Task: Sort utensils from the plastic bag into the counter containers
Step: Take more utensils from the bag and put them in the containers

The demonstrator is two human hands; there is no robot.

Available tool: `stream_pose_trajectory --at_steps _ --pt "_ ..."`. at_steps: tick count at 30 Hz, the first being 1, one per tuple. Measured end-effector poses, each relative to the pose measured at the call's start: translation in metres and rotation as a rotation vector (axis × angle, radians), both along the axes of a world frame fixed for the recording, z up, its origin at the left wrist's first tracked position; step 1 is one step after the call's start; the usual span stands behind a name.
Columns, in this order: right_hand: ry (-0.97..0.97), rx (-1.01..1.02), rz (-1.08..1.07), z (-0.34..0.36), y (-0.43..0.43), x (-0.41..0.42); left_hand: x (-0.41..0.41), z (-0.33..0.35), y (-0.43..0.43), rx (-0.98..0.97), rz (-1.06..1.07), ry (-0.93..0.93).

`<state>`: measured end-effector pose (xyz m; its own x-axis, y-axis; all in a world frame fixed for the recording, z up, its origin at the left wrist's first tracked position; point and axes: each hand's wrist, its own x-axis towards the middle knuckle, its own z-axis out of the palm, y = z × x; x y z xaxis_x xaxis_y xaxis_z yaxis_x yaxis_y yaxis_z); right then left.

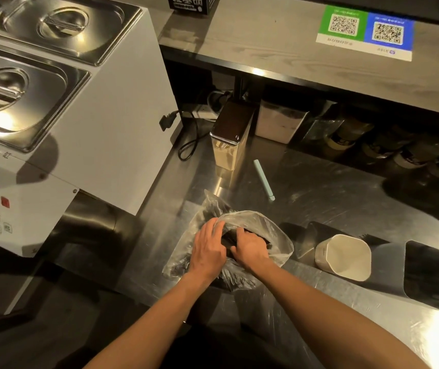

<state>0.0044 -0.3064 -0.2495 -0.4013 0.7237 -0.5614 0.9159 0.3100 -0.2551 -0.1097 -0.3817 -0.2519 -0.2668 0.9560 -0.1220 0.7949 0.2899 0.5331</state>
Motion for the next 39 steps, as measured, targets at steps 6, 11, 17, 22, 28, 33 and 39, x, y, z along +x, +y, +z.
stream_pose_trajectory --at_steps 6,11,17,22,28,33,39 --pt "0.0 -0.077 0.035 0.009 0.015 0.001 0.0 0.002 0.0 0.006 -0.038 0.063" --pt "-0.012 -0.044 0.082 0.017 0.017 -0.001 0.003 0.006 -0.001 0.028 -0.037 0.082" --pt "-0.023 0.1 0.154 0.024 0.009 -0.003 0.004 0.008 -0.004 0.099 -0.016 0.079" --pt "-0.032 0.141 0.187 0.032 0.002 0.001 0.005 0.011 -0.004 0.089 0.002 0.08" --pt "-0.083 0.155 0.238 0.04 0.002 0.015 0.005 0.014 -0.003 0.002 0.019 0.049" --pt "-0.096 0.091 0.238 0.049 0.002 0.034 0.007 0.022 0.001 -0.041 0.025 0.03" --pt "-0.001 -0.023 0.167 0.052 0.004 0.06 0.01 0.028 0.005 -0.066 0.085 0.001"
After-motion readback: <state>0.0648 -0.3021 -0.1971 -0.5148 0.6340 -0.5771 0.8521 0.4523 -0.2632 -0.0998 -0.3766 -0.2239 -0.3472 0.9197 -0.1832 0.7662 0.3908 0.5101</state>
